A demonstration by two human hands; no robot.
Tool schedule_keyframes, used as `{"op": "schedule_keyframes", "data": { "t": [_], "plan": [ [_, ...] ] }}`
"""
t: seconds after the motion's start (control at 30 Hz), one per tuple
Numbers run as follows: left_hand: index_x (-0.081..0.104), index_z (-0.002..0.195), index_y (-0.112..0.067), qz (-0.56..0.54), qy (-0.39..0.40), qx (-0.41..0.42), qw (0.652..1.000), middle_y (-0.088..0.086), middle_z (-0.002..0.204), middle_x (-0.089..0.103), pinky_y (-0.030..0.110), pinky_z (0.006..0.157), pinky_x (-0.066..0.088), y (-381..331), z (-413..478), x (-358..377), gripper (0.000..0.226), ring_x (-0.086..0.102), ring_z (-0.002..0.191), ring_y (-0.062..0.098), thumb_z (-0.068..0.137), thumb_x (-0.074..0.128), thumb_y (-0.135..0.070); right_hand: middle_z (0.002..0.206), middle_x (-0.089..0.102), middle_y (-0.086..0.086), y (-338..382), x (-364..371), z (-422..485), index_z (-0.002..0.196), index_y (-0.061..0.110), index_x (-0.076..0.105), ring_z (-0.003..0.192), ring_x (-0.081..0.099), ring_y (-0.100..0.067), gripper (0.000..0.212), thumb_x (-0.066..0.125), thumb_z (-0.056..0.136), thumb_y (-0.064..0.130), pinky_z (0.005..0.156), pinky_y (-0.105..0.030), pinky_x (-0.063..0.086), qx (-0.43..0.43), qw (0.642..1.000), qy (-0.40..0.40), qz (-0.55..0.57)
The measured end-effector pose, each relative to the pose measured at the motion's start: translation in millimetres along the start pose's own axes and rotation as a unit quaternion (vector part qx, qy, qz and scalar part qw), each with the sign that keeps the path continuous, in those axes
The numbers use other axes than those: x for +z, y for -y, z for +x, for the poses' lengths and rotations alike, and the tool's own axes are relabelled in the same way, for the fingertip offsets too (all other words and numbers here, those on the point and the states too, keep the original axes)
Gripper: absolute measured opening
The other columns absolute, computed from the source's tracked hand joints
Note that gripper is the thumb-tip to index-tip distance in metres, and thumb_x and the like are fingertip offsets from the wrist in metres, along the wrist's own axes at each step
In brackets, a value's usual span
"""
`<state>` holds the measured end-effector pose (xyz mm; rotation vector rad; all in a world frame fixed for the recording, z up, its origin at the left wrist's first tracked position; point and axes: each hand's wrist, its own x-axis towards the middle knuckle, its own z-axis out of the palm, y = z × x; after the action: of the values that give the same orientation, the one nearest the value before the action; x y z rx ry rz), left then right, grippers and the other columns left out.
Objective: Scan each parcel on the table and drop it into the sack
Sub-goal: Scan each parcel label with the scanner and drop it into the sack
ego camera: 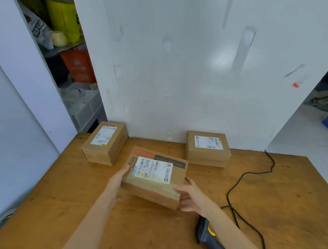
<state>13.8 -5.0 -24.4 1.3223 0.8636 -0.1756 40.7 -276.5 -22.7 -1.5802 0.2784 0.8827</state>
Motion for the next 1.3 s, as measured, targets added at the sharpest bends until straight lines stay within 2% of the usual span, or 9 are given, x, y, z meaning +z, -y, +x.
{"op": "schedule_keyframes", "data": {
  "t": [0.23,0.43,0.53,0.63,0.7,0.77,0.9,1.17,1.3],
  "plan": [
    [0.077,0.090,-0.031,-0.042,0.019,0.053,0.998,-0.001,0.108,0.071,0.046,0.091,0.045,7,-44,15,0.049,0.060,0.105,0.021,0.047,0.079,-0.056,0.124,0.059,-0.025,-58,6,-46,0.139,0.031,0.032,0.111,0.061,-0.040,0.079,0.080,0.077,0.022,0.097,-0.061,0.045,0.078,0.983,0.113,0.123],
    [0.071,0.102,-0.022,-0.033,0.031,0.106,0.993,0.010,0.112,0.068,0.034,0.073,0.045,10,-52,36,0.048,0.060,0.095,0.022,0.059,0.082,-0.040,0.123,0.064,-0.017,-78,2,-65,0.137,0.028,0.036,0.113,0.062,-0.034,0.074,0.080,0.078,0.020,0.094,-0.060,0.048,0.081,0.977,0.123,0.157],
    [0.063,0.119,-0.019,-0.024,0.036,0.131,0.990,0.011,0.120,0.063,0.033,0.072,0.045,4,-51,43,0.073,0.058,0.102,0.024,0.052,0.084,-0.039,0.112,0.069,-0.011,-76,-8,-71,0.128,0.022,0.048,0.101,0.069,-0.022,0.064,0.083,0.074,0.026,0.085,-0.042,0.058,0.071,0.992,0.091,0.044],
    [0.056,0.124,-0.018,-0.027,0.036,0.146,0.988,0.009,0.123,0.056,0.032,0.073,0.046,-2,-51,50,0.092,0.055,0.104,0.022,0.040,0.088,-0.036,0.084,0.069,0.004,-84,-27,-73,0.101,0.021,0.060,0.072,0.066,-0.005,0.042,0.084,0.068,0.029,0.076,-0.033,0.058,-0.048,0.975,-0.075,-0.202],
    [0.053,0.126,-0.018,-0.022,0.051,0.152,0.987,0.009,0.122,0.056,0.031,0.071,0.045,-4,-51,55,0.101,0.055,0.101,0.019,0.033,0.088,-0.038,0.094,0.058,0.008,-93,-40,-76,0.100,0.027,0.050,0.085,0.057,-0.008,0.050,0.083,0.064,0.039,0.071,-0.030,0.052,-0.122,0.916,-0.189,-0.333],
    [0.051,0.129,-0.019,-0.016,0.060,0.156,0.986,0.010,0.125,0.054,0.031,0.072,0.045,-5,-50,59,0.099,0.054,0.103,0.021,0.038,0.088,-0.036,0.115,0.047,0.008,-106,-49,-77,0.115,0.033,0.040,0.112,0.046,-0.016,0.067,0.079,0.063,0.050,0.086,-0.033,0.046,-0.102,0.863,-0.242,-0.431],
    [0.051,0.127,-0.024,-0.007,0.078,0.158,0.984,0.006,0.124,0.054,0.037,0.082,0.043,-7,-45,67,0.103,0.053,0.104,0.020,0.032,0.087,-0.041,0.133,0.038,0.002,-131,-51,-71,0.135,0.029,0.032,0.129,0.035,-0.024,0.079,0.073,0.071,0.052,0.101,-0.045,0.036,-0.014,0.836,-0.222,-0.501],
    [0.053,0.125,-0.029,-0.021,0.094,0.140,0.985,0.006,0.126,0.054,0.045,0.086,0.039,-9,-36,72,0.087,0.050,0.110,0.022,0.045,0.086,-0.034,0.131,0.051,0.002,-149,-57,-59,0.141,0.024,0.030,0.121,0.049,-0.020,0.061,0.059,0.090,0.041,0.099,-0.036,0.043,-0.075,0.864,-0.190,-0.461],
    [0.053,0.126,-0.028,-0.033,0.096,0.142,0.985,0.007,0.127,0.055,0.046,0.090,0.042,-11,-29,67,0.085,0.051,0.112,0.023,0.049,0.089,-0.031,0.134,0.053,0.005,-135,-56,-71,0.145,0.020,0.031,0.120,0.053,-0.014,0.053,0.045,0.099,0.041,0.092,-0.023,0.042,-0.130,0.919,-0.221,-0.299]
  ]
}}
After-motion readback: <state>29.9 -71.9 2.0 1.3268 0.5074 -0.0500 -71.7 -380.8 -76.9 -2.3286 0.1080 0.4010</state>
